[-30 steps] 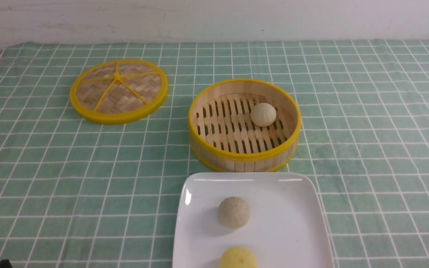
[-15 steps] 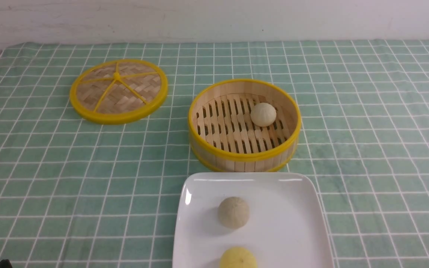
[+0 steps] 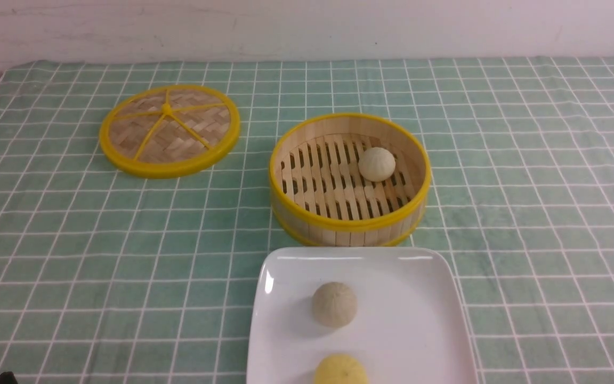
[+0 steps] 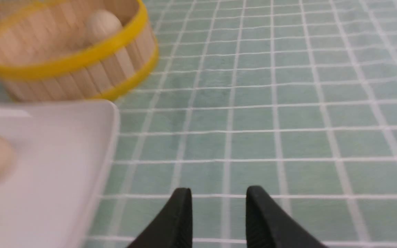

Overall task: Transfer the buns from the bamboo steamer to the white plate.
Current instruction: 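Reach toward a bun in the bamboo steamer with the right gripper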

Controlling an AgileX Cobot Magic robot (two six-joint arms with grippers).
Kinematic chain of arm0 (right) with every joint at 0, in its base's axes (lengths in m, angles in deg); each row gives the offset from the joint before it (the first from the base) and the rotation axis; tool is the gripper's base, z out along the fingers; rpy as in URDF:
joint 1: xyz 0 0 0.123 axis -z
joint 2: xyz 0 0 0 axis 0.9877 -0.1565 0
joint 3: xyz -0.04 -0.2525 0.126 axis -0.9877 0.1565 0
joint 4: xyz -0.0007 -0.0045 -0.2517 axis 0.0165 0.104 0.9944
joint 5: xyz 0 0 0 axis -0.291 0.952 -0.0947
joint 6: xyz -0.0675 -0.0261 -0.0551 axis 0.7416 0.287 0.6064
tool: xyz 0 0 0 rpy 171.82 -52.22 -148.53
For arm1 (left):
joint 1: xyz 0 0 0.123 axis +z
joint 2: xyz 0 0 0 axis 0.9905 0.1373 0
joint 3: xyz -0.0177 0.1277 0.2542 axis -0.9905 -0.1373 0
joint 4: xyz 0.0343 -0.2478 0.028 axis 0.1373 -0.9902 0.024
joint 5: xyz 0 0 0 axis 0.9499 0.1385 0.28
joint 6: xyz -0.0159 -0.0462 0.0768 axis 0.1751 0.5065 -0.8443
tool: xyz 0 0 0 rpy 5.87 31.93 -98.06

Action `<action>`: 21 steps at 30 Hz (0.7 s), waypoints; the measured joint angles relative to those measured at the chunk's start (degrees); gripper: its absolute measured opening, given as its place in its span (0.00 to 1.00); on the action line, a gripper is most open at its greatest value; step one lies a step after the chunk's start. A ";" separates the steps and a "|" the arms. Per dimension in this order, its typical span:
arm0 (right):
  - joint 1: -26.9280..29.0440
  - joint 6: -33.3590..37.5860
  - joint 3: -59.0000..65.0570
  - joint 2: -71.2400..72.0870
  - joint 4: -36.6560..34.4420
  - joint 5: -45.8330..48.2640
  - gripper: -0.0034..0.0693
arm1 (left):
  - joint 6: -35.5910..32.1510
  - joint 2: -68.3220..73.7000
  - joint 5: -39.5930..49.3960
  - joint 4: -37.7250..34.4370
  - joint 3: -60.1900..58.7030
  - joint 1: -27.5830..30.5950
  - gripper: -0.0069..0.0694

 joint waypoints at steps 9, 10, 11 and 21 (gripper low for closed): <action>0.00 -13.66 0.29 0.00 -31.98 -4.56 0.38 | 0.00 0.00 0.00 0.00 0.00 0.00 0.41; 0.00 -13.58 0.29 0.00 -33.69 -5.83 0.38 | 0.00 0.00 0.00 0.00 0.00 0.00 0.41; 0.00 -12.83 0.23 0.00 -34.34 -6.67 0.37 | 0.00 0.00 0.00 0.00 0.00 0.00 0.41; 0.00 17.41 -20.81 -12.19 -30.94 -6.61 0.03 | 0.00 0.00 0.00 0.00 0.00 0.00 0.41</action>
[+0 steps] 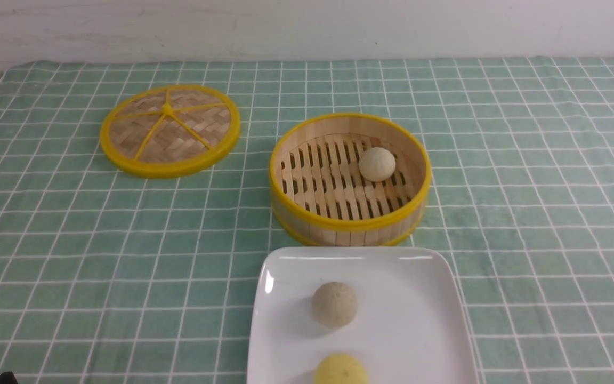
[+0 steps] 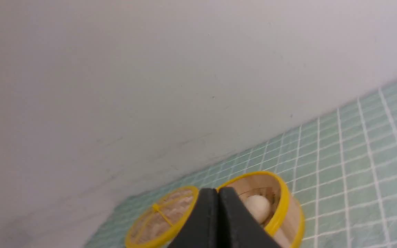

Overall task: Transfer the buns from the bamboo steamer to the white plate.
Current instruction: 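Reach toward a bun in the bamboo steamer with the right gripper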

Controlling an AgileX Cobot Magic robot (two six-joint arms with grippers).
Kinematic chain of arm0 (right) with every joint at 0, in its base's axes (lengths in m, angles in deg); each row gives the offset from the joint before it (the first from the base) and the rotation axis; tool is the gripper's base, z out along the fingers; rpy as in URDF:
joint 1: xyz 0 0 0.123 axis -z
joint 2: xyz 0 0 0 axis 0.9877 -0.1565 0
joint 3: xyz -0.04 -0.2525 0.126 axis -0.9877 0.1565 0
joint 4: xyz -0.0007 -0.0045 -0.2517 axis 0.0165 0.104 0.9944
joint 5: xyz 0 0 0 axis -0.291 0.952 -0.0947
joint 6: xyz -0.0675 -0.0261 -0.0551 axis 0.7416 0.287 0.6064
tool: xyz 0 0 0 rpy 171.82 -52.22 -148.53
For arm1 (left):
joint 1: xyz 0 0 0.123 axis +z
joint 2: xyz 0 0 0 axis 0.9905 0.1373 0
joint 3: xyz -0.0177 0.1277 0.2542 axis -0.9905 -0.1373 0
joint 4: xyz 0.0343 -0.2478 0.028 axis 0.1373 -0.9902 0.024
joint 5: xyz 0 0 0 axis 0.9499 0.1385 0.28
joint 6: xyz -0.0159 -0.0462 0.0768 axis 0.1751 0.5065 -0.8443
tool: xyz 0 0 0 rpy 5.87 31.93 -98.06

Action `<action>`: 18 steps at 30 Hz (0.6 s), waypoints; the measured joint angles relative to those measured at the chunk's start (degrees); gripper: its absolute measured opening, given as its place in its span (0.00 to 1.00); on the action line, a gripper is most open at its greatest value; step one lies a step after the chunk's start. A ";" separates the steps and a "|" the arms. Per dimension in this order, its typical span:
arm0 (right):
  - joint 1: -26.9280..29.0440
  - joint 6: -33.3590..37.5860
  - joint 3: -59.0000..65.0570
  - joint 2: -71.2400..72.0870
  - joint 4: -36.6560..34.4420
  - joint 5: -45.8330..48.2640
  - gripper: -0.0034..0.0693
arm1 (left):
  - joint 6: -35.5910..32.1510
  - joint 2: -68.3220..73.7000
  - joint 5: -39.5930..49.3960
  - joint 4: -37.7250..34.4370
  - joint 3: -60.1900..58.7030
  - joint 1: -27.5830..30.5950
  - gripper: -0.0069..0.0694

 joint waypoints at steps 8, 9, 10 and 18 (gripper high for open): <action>0.00 3.14 -18.78 -43.02 13.53 30.62 0.04 | 0.00 0.00 0.00 0.00 0.00 0.00 0.41; -0.05 3.19 -19.25 -44.03 13.68 31.23 0.04 | 0.00 0.00 0.00 0.00 0.00 0.00 0.41; -0.36 4.42 -22.54 -50.58 14.15 34.65 0.04 | 0.00 0.00 0.00 0.00 0.00 0.00 0.41; -9.21 9.32 -43.17 -73.59 15.28 38.06 0.05 | 0.00 0.00 0.00 0.00 0.00 0.00 0.41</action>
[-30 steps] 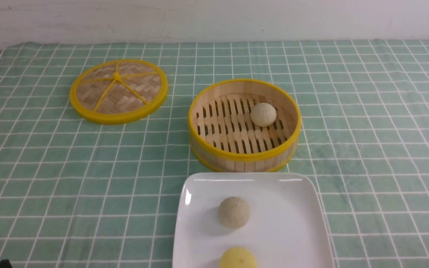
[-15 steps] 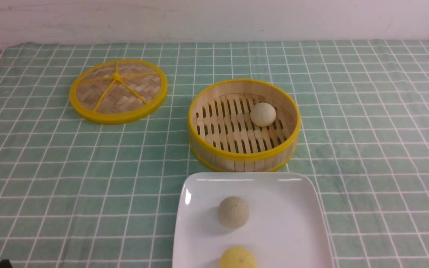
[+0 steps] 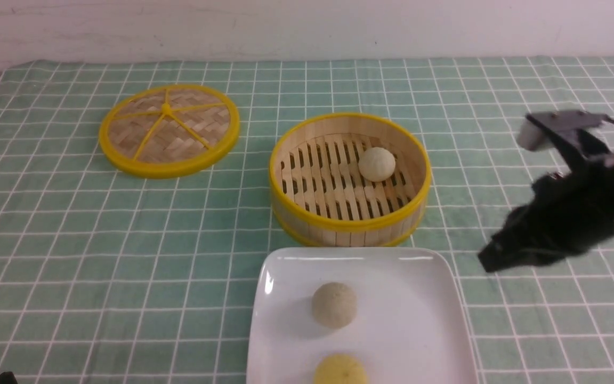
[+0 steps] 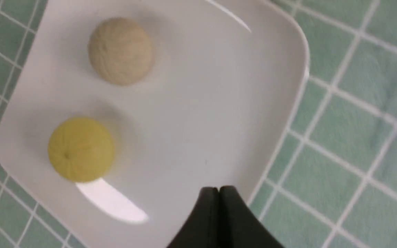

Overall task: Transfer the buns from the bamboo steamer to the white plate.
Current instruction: 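Reach toward a bun in the bamboo steamer with the right gripper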

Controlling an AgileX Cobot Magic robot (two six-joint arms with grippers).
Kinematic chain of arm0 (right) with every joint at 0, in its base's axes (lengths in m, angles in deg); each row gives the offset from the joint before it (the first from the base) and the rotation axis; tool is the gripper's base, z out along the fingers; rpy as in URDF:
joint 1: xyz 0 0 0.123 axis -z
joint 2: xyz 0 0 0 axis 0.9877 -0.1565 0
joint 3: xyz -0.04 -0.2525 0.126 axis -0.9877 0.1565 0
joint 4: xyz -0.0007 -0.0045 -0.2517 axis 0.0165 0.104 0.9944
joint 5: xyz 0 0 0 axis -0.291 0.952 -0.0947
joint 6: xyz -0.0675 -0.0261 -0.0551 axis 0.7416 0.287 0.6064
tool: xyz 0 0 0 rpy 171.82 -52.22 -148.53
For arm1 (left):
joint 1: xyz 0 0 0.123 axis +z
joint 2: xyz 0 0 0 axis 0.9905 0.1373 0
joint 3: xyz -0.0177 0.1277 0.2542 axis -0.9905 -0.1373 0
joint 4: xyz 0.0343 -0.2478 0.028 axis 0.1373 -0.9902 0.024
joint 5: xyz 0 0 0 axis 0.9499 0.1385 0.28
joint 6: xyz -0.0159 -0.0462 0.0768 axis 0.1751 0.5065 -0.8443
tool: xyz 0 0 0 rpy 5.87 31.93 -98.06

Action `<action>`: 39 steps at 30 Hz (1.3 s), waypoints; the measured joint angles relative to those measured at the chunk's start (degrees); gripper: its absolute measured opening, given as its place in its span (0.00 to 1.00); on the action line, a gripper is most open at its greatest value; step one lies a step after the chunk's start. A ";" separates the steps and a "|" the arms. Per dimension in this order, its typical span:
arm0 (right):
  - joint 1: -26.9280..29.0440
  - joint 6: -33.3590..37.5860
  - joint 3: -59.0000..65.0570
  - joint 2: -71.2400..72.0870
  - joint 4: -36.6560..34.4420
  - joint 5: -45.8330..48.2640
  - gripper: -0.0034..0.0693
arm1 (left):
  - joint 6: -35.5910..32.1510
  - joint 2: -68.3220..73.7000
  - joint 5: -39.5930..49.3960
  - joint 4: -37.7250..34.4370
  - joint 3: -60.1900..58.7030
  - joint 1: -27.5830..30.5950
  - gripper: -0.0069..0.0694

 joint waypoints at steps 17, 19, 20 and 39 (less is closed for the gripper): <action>-4.13 -7.81 -30.74 -25.49 12.14 -10.55 0.30 | 0.00 0.00 0.00 0.00 0.00 0.00 0.41; -4.32 -7.81 -31.77 -27.78 11.87 -13.16 0.38 | 0.00 0.00 0.00 0.00 0.00 0.00 0.41; -4.39 -7.81 -32.02 -28.40 11.88 -13.81 0.40 | 0.00 0.00 0.00 0.00 0.00 0.00 0.41; -4.52 -7.76 -34.37 -35.76 12.15 -19.25 0.08 | 0.00 0.00 0.00 0.00 0.00 0.00 0.41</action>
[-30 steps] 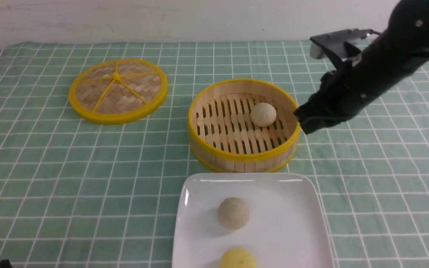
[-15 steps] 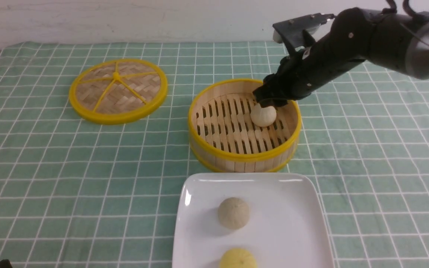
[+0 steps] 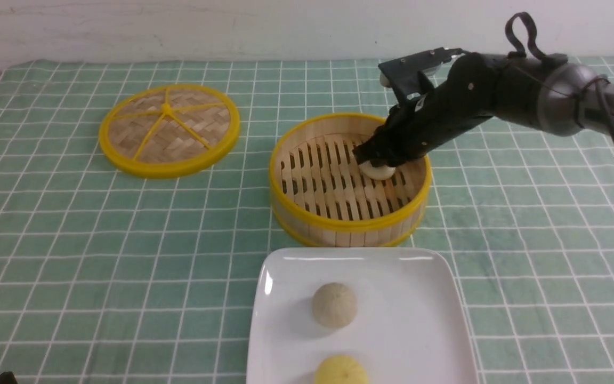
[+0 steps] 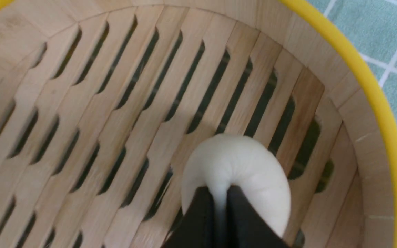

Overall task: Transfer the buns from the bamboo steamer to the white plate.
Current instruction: 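Move the steamed bun from the bamboo steamer onto the white plate with the right gripper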

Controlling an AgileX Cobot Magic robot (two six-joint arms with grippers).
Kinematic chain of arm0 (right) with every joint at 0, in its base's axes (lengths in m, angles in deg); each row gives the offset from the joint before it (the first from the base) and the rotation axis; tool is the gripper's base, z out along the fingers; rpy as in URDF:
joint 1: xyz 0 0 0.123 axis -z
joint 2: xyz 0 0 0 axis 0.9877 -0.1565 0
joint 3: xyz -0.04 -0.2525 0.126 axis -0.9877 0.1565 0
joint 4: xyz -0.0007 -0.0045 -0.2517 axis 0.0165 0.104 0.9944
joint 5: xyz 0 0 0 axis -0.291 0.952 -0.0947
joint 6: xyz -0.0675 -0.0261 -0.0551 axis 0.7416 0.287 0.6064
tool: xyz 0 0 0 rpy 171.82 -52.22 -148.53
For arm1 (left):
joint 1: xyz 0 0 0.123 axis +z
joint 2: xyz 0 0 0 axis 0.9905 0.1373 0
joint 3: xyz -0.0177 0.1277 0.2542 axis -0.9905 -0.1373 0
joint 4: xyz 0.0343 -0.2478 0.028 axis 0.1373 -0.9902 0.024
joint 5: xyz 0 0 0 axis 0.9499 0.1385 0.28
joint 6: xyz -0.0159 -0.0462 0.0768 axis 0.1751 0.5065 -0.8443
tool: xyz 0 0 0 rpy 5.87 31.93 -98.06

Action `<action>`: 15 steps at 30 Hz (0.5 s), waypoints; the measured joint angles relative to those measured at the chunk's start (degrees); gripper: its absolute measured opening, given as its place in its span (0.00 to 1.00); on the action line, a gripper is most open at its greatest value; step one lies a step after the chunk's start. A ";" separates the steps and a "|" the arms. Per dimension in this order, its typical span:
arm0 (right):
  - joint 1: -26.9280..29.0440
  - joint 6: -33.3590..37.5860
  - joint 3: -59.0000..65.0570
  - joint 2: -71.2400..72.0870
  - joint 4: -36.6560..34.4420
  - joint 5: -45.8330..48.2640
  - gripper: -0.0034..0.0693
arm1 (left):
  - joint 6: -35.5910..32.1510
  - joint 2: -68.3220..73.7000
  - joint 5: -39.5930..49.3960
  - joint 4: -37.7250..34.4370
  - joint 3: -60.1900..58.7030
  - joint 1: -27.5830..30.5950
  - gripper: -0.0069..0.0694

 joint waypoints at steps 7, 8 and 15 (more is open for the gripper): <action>0.00 1.93 0.06 15.41 0.04 21.09 0.08 | 0.00 0.00 0.00 0.00 0.00 0.00 0.41; 0.00 1.87 0.06 18.01 -0.38 25.26 0.08 | 0.00 0.00 0.00 0.00 0.00 0.00 0.41; -1.58 1.39 11.21 26.14 -6.39 36.49 0.08 | 0.00 0.00 0.00 0.00 0.00 0.00 0.41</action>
